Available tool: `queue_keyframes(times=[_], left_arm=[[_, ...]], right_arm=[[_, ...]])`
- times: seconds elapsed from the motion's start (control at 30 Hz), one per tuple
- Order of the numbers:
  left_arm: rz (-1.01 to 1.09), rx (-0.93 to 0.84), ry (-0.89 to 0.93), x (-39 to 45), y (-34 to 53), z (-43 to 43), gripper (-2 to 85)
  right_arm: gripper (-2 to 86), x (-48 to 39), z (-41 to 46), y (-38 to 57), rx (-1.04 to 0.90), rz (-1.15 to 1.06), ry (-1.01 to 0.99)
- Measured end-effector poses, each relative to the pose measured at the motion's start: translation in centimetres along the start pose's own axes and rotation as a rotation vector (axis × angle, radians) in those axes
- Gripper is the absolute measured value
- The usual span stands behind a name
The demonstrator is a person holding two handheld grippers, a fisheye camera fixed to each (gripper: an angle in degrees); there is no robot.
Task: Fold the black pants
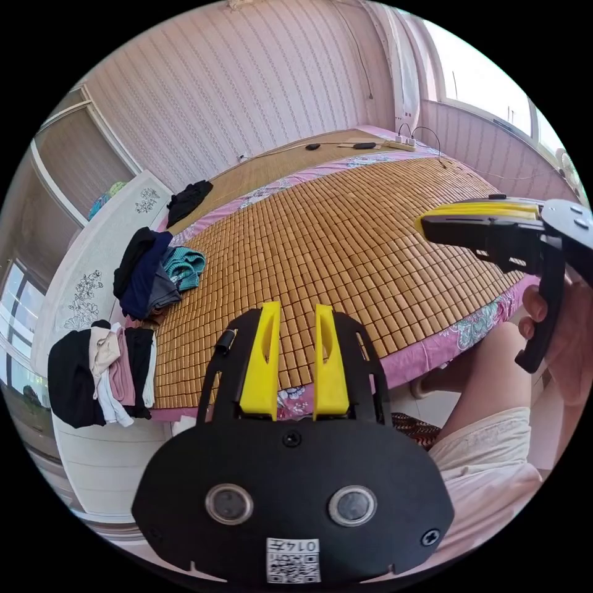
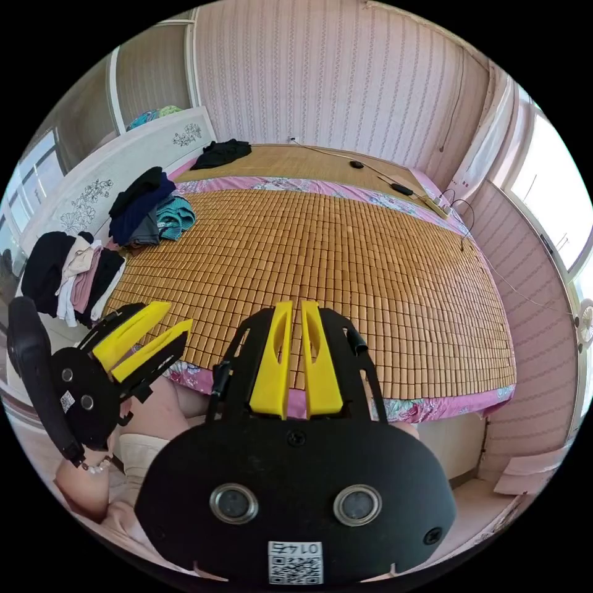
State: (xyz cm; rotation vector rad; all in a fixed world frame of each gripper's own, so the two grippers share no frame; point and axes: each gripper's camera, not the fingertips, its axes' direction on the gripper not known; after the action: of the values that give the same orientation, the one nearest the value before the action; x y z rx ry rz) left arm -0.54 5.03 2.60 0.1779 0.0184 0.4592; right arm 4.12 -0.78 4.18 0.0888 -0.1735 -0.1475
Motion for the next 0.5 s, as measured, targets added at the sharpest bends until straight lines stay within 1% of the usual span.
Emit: queue_keyframes(times=[0.07, 0.17, 0.23, 0.33, 0.4, 0.5], left_arm=[[0.001, 0.004, 0.069, -0.9, 0.7, 0.0, 8.2], [0.0, 0.067, 0.133, -2.8, 2.6, -0.7, 5.7], [0.033, 0.174, 0.196, -4.4, 4.6, -1.7, 1.6], [0.072, 0.312, 0.284, -6.8, 7.2, -3.4, -0.4], [0.127, 0.382, 0.269, -7.8, 8.8, -4.4, -0.7], [0.133, 0.443, 0.187, -9.6, 11.2, -5.7, -0.9]], right_arm=[[0.2, 0.6, -0.4, 0.5, 0.029, -0.032, -0.115], [-0.6, 0.3, -1.6, 1.2, 0.108, -0.126, -0.149], [-0.8, -0.7, -2.2, 1.8, 0.132, -0.228, -0.152], [-0.9, -2.2, -2.9, 2.6, 0.168, -0.342, -0.153], [-0.9, -3.3, -3.4, 3.1, 0.194, -0.424, -0.168], [-0.9, -5.0, -3.8, 3.5, 0.218, -0.495, -0.162]])
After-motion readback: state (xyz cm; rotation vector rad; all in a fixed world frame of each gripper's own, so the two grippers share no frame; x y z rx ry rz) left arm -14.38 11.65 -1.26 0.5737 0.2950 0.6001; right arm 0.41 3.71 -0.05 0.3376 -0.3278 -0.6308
